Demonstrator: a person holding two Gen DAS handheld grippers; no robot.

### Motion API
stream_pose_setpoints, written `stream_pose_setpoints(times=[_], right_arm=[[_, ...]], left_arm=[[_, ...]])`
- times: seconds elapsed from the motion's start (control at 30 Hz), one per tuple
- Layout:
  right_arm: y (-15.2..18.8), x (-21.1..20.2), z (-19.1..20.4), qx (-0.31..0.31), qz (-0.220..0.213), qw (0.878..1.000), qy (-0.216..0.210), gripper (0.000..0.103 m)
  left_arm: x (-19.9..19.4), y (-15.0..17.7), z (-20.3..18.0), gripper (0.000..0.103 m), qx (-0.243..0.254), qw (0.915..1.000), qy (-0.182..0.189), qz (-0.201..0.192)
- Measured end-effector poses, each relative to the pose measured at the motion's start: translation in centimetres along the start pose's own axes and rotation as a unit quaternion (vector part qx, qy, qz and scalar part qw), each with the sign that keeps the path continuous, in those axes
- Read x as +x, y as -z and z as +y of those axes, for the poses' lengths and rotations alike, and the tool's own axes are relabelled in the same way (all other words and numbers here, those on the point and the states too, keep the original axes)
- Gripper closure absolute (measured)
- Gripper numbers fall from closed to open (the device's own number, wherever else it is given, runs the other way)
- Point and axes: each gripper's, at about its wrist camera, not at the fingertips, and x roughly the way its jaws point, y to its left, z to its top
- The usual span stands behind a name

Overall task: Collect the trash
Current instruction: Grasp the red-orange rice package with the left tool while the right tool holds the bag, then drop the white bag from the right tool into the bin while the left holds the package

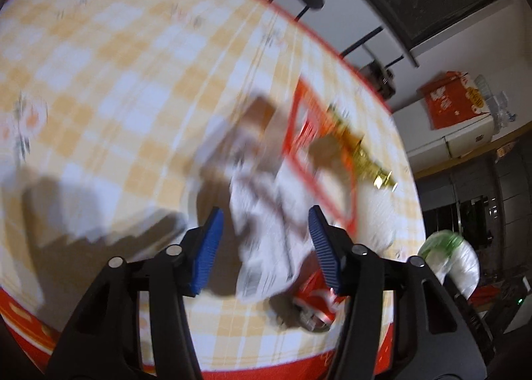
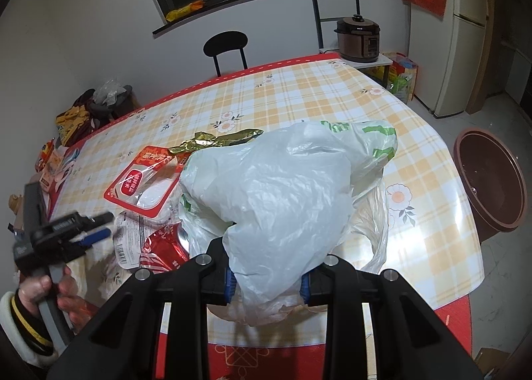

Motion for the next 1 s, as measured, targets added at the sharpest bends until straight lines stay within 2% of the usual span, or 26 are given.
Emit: stream_pose_setpoints(times=[0.17, 0.27, 0.4, 0.53, 0.7, 1.0], right_arm=[[0.1, 0.1, -0.1, 0.002, 0.002, 1.0, -0.001, 0.074], [0.2, 0.1, 0.0, 0.0, 0.003, 1.0, -0.002, 0.074], [0.2, 0.1, -0.3, 0.003, 0.003, 1.0, 0.0, 0.074], [0.4, -0.2, -0.7, 0.009, 0.001, 1.0, 0.004, 0.074], [0.4, -0.5, -1.3, 0.017, -0.003, 1.0, 0.008, 0.074], [0.1, -0.3, -1.4, 0.016, -0.006, 1.0, -0.004, 0.074]], left_arm=[[0.6, -3.7, -1.8, 0.045, 0.019, 0.9997, -0.012, -0.01], [2.2, -5.1, -2.4, 0.052, 0.024, 0.9992, -0.033, -0.004], [4.8, -5.5, -3.1, 0.054, 0.045, 0.9972, -0.054, 0.023], [6.4, -5.3, -3.0, 0.063, 0.055, 0.9945, -0.081, 0.037], [4.9, -4.9, -2.8, 0.071, 0.064, 0.9945, -0.081, 0.017], [-2.1, -3.9, -2.1, 0.074, 0.064, 0.9933, -0.081, -0.052]])
